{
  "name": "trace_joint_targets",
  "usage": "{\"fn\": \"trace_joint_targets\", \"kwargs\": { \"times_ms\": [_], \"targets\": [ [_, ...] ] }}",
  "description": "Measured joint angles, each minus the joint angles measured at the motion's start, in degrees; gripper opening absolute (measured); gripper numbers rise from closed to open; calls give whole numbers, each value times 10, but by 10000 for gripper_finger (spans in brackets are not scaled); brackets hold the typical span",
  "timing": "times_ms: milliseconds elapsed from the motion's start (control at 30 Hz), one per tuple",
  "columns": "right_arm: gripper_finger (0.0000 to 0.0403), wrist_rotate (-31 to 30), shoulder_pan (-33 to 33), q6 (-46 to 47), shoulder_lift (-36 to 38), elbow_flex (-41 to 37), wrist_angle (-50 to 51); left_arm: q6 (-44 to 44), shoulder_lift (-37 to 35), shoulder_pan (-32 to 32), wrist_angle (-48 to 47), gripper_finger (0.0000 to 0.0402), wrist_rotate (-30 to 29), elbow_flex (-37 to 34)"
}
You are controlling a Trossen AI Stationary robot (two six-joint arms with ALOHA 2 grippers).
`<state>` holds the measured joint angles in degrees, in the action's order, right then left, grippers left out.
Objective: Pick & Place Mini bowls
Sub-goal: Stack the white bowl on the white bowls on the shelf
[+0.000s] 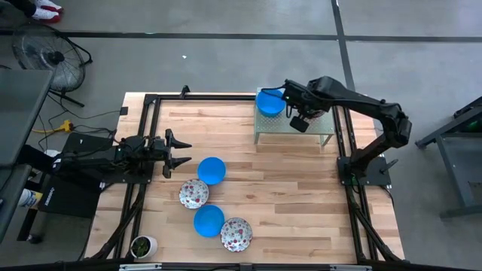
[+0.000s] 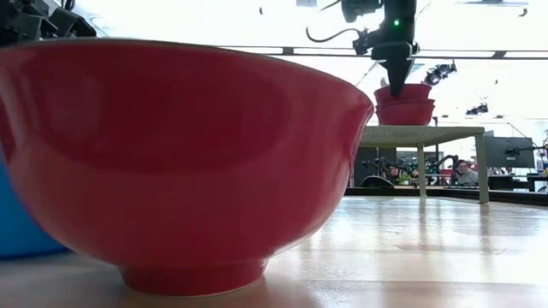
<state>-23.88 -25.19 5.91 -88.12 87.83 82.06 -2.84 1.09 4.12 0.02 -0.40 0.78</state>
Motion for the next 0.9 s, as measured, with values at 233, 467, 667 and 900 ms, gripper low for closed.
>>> {"fn": "trace_joint_targets", "kwargs": {
  "times_ms": [233,467,667,900],
  "targets": [
    [1,2,-7,-4,0,-16,-16,0,0,0,0,232,0,0],
    [12,4,-11,-4,0,-16,-17,0,0,0,0,232,0,0],
    [55,2,-11,-4,0,-16,-16,0,0,0,0,232,0,0],
    [71,18,-11,-5,9,-10,-15,0,0,0,0,232,0,0]
  ]
}}
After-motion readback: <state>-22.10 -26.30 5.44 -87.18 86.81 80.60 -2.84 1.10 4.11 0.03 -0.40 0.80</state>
